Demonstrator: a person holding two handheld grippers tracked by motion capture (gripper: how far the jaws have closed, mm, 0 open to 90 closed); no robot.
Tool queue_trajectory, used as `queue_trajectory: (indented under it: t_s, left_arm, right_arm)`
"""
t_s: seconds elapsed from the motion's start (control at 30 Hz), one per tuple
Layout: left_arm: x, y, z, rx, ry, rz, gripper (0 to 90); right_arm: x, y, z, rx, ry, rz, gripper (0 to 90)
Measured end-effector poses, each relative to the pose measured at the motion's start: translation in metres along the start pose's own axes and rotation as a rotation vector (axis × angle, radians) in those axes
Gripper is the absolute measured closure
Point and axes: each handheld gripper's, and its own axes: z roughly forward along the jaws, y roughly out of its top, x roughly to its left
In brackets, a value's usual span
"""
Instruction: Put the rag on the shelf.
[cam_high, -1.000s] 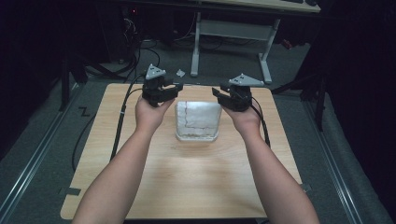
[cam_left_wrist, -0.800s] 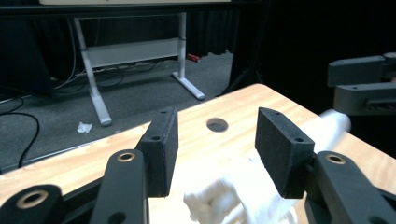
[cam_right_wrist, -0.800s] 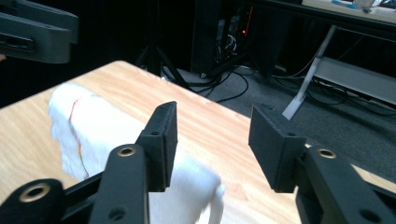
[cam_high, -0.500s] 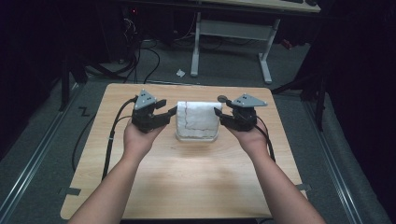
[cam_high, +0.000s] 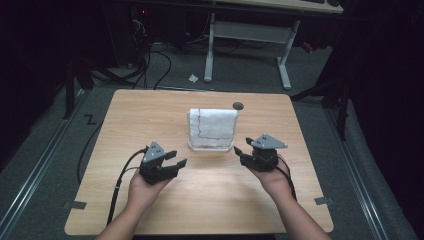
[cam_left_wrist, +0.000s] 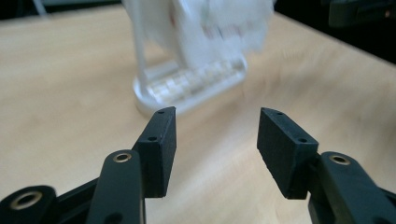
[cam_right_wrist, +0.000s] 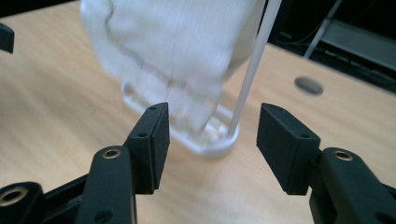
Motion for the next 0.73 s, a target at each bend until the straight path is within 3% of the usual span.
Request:
queue_trajectory:
  t_s: [0.03, 0.2, 0.3, 0.33, 0.37, 0.43, 0.53, 0.63, 0.73]
  left_arm:
    - [-0.006, -0.013, 0.001, 0.029, -0.015, 0.007, 47.2]
    - [-0.025, -0.039, 0.002, 0.079, -0.047, 0.010, 46.1]
    - [-0.036, -0.049, 0.004, 0.121, -0.013, 0.017, 46.3]
    - [-0.038, -0.050, 0.007, 0.145, -0.031, 0.029, 45.7]
    - [-0.040, -0.051, 0.009, 0.155, -0.037, 0.045, 44.5]
    - [-0.040, -0.051, 0.013, 0.160, -0.043, 0.044, 44.3]
    - [-0.040, -0.051, 0.016, 0.163, -0.056, 0.031, 44.1]
    - [-0.041, -0.052, 0.018, 0.179, -0.027, 0.067, 42.8]
    - [-0.037, -0.052, 0.018, 0.178, -0.030, 0.038, 41.9]
  right_arm:
    - [0.003, -0.007, 0.000, 0.009, 0.003, -0.003, 44.2]
    - [0.018, -0.046, -0.005, 0.038, 0.021, 0.031, 44.7]
    - [0.030, -0.073, -0.017, -0.003, 0.025, 0.107, 47.8]
    - [0.033, -0.079, -0.020, 0.011, 0.051, 0.138, 47.3]
    - [0.035, -0.079, -0.021, 0.040, 0.081, 0.147, 44.5]
    - [0.038, -0.082, -0.023, 0.046, 0.075, 0.104, 46.4]
    - [0.037, -0.084, -0.018, 0.076, 0.083, 0.124, 46.2]
    - [0.034, -0.084, -0.013, 0.084, 0.064, 0.113, 46.1]
    - [0.031, -0.085, -0.013, 0.083, 0.065, 0.113, 46.1]
